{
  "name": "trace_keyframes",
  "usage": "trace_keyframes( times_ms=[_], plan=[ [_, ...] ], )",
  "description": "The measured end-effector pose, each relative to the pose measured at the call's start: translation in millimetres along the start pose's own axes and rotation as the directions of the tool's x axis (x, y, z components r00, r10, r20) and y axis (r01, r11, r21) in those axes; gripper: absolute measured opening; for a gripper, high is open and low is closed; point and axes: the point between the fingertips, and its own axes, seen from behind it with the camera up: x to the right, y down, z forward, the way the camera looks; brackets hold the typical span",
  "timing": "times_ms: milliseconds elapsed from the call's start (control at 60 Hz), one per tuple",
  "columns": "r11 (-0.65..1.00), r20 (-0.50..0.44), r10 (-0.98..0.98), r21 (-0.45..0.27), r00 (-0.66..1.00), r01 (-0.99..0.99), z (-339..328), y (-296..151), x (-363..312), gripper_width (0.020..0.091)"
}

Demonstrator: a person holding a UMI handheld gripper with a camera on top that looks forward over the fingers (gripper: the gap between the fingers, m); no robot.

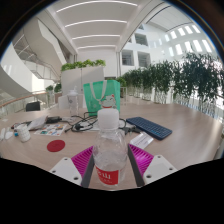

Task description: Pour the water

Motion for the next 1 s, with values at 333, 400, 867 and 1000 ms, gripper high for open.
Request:
trace_keyframes(
  times_ms=[333, 400, 867, 1000],
  plan=[
    [0.999, -0.111, 0.041, -0.028, 0.993, -0.044, 19, 4, 14, 0.0340],
    [0.995, -0.087, 0.050, -0.085, 0.995, -0.057, 20, 2, 4, 0.0339],
    [0.669, -0.097, -0.741, -0.008, 0.665, 0.744, 56, -190, -257, 0.0337],
    [0.167, -0.088, -0.983, -0.058, 0.162, 0.984, 86, -155, -339, 0.0338]
  ],
)
